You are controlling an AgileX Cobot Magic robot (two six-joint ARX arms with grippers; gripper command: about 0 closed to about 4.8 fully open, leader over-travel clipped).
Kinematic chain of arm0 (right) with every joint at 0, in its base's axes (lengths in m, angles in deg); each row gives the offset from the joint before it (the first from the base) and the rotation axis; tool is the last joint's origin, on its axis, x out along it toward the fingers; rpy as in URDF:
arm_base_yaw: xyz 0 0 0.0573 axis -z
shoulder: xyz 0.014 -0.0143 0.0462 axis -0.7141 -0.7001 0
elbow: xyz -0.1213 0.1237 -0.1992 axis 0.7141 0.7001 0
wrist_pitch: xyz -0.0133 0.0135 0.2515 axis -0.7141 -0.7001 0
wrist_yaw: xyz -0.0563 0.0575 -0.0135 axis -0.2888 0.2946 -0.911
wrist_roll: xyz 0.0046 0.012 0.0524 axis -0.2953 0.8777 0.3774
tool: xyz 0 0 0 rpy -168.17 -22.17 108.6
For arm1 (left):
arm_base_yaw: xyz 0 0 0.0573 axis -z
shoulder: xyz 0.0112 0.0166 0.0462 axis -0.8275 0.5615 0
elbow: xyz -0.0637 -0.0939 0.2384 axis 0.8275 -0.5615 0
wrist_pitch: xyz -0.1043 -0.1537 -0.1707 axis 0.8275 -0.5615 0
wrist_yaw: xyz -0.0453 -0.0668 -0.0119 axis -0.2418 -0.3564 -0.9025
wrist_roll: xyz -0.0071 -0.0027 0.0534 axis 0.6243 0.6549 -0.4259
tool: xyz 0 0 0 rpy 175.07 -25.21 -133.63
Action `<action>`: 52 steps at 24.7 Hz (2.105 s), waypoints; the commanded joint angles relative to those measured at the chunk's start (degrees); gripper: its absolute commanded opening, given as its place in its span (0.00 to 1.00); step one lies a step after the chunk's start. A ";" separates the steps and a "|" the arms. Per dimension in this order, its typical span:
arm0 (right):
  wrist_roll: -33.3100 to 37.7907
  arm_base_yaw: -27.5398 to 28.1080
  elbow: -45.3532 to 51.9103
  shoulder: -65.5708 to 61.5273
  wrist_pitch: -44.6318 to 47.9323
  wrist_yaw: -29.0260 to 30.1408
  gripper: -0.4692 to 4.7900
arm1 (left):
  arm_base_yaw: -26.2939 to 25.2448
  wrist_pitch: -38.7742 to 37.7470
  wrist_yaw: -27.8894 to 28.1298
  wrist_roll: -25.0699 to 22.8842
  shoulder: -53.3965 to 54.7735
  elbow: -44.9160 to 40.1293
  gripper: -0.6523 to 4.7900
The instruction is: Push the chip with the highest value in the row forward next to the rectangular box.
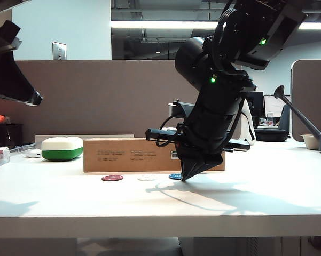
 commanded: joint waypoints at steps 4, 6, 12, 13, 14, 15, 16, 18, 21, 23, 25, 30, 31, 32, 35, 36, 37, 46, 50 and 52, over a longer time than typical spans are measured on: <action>-0.11 -0.15 -0.37 -0.55 1.49 0.07 0.08 | 0.07 0.76 -0.04 -0.04 -0.07 0.00 0.11; -0.20 -0.07 -0.37 -0.72 2.84 -0.11 0.08 | 0.07 0.79 -0.04 -0.04 -0.07 0.00 0.11; -0.17 -0.02 -0.39 -2.47 4.09 -0.09 0.08 | 0.07 0.76 -0.02 -0.04 -0.09 0.00 0.11; -0.17 -0.02 -0.42 -2.73 4.22 -0.15 0.08 | 0.07 0.79 -0.04 -0.04 -0.09 0.00 0.11; -0.17 -0.02 -0.42 -2.89 4.42 -0.66 0.08 | 0.07 0.79 -0.04 -0.04 -0.07 0.00 0.11; -0.17 -0.02 -0.42 -2.93 4.50 -1.33 0.08 | 0.07 0.76 -0.04 -0.04 -0.09 0.00 0.11; -0.17 0.00 -0.42 -2.97 4.63 -1.66 0.08 | 0.07 0.76 -0.04 -0.04 -0.09 0.00 0.11; -0.17 0.31 -0.42 -3.02 5.05 -2.16 0.08 | 0.07 0.76 -0.04 -0.04 -0.07 0.00 0.11; -0.17 0.46 -0.42 -3.04 6.14 -2.93 0.08 | 0.07 0.76 -0.04 -0.04 -0.07 0.00 0.11; -0.17 0.57 -0.42 -3.06 7.39 -2.91 0.08 | 0.07 0.79 -0.04 -0.04 -0.07 0.00 0.11; -0.15 0.55 -0.42 -3.06 8.74 -2.67 0.08 | 0.07 0.79 -0.04 -0.04 -0.07 0.00 0.11; 0.44 0.55 -0.42 -3.06 9.20 -2.49 0.08 | 0.07 0.79 -0.04 -0.04 -0.07 0.00 0.11; 1.03 0.55 -0.39 -3.06 9.64 -2.49 0.08 | 0.07 0.76 -0.04 -0.04 -0.07 0.00 0.11; 1.38 0.55 -0.39 -3.06 10.08 -2.51 0.08 | 0.07 0.76 -0.04 -0.04 -0.07 0.00 0.11; 1.36 0.55 -0.39 -3.06 12.20 -2.71 0.08 | 0.07 0.79 -0.04 -0.04 -0.07 0.00 0.11; 1.36 0.55 -0.39 -3.10 12.79 -2.80 0.08 | 0.07 0.79 -0.04 -0.04 -0.07 0.00 0.11; 1.36 0.55 -0.39 -3.28 13.55 -2.93 0.08 | 0.09 0.76 -0.04 -0.04 -0.07 0.00 0.11; 1.40 0.39 -0.42 -3.32 13.70 -2.14 0.08 | 0.07 0.76 -0.04 -0.04 -0.09 0.00 0.11; 1.38 0.28 -0.42 -2.54 12.37 -2.25 0.08 | 0.07 0.81 -0.04 -0.04 -0.09 0.00 0.11; 1.38 0.28 -0.42 -2.58 11.72 -2.27 0.08 | 0.07 0.76 -0.04 -0.04 -0.09 0.00 0.11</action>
